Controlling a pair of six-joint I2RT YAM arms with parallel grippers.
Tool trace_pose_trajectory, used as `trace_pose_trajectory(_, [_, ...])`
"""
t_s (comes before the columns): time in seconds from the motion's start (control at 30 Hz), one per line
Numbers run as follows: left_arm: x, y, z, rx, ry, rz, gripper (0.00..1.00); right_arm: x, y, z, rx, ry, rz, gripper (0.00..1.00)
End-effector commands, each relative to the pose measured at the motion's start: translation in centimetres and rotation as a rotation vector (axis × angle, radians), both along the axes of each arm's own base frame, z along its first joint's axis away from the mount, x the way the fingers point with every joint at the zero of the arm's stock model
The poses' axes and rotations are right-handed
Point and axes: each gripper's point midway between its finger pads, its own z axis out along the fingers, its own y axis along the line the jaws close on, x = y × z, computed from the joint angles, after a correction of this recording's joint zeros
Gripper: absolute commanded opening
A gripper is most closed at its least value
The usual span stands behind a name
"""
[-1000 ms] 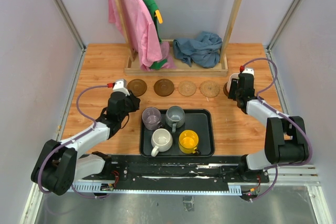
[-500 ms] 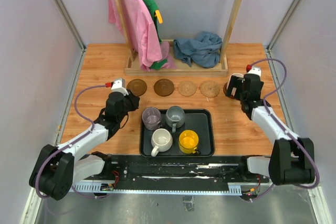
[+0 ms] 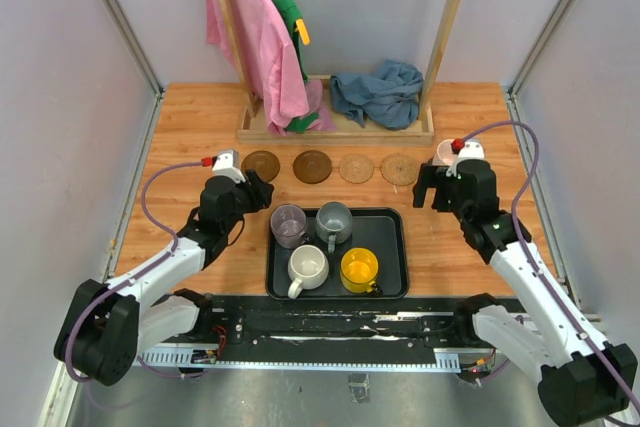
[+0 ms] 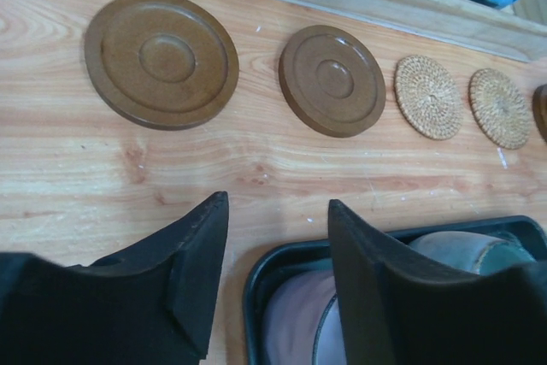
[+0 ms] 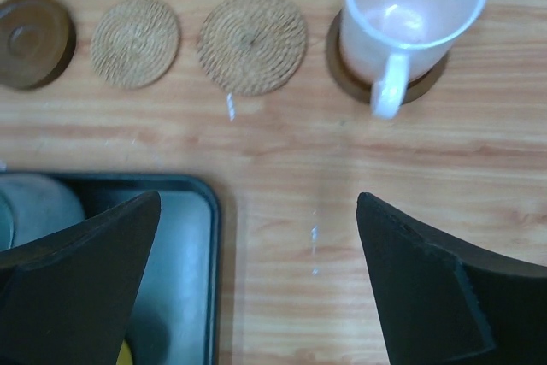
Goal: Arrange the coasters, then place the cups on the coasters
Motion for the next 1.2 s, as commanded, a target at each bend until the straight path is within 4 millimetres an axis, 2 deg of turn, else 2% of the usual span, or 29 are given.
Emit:
trace_pose_trajectory(0.0, [-0.3, -0.9, 0.3, -0.029, -0.015, -0.042, 0.59, -3.2, 2.8, -0.9, 0.001, 0.119, 0.109, 0.98])
trace_pose_trajectory(0.23, [-0.7, -1.2, 0.5, -0.042, -0.017, -0.062, 0.66, -7.5, 7.0, -1.9, -0.065, 0.208, 0.341, 0.96])
trace_pose_trajectory(0.47, [-0.9, -1.1, 0.8, -0.041, -0.024, -0.063, 0.69, -10.5, 9.4, -1.9, -0.007, 0.245, 0.496, 0.96])
trace_pose_trajectory(0.63, [-1.0, -1.0, 0.7, -0.042, -0.021, -0.059, 0.7, -12.8, 10.6, -2.3, 0.017, 0.278, 0.589, 0.96])
trace_pose_trajectory(0.9, [-1.3, -1.0, 0.2, -0.039, -0.003, -0.067, 0.71, -16.5, 12.4, -4.9, -0.065, 0.335, 0.693, 0.97])
trace_pose_trajectory(1.17, [-2.0, -1.5, -0.9, -0.062, 0.027, -0.088, 0.73, -18.0, 13.2, -6.9, -0.121, 0.339, 0.679, 0.96])
